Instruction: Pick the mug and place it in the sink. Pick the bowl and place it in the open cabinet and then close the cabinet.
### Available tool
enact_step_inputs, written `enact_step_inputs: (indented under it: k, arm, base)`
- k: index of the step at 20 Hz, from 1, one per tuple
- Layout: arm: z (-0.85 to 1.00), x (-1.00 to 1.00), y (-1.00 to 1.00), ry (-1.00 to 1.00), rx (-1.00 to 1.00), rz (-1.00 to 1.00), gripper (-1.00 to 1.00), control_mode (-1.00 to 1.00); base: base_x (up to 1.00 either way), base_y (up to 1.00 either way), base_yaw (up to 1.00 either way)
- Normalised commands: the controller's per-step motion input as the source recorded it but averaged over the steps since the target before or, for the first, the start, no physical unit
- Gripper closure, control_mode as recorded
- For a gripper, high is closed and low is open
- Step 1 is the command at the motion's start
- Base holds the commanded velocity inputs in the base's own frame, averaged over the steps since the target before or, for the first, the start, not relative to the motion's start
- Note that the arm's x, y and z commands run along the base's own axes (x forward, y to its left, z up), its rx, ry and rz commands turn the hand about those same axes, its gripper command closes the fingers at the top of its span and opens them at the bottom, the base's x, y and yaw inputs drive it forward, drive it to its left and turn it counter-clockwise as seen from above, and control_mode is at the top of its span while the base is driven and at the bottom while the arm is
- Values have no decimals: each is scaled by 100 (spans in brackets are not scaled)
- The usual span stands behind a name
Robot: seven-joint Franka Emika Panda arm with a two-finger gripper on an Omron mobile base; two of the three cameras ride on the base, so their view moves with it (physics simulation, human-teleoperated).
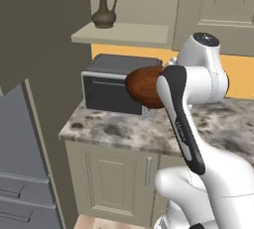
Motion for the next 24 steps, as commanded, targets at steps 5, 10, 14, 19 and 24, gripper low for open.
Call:
enact_step_inputs:
  k: [5,10,14,19,24]
  arm:
    - [0,0,0,0,0,0,100,100]
    - [0,0,0,0,0,0,100,100]
    - [0,0,0,0,0,0,100,100]
    - [0,0,0,0,0,0,100,100]
    - [0,0,0,0,0,0,100,100]
  base:
    - [64,46,0]
    - [58,3,0]
    - [45,-11,2]
    - [31,1,5]
    - [2,-1,26]
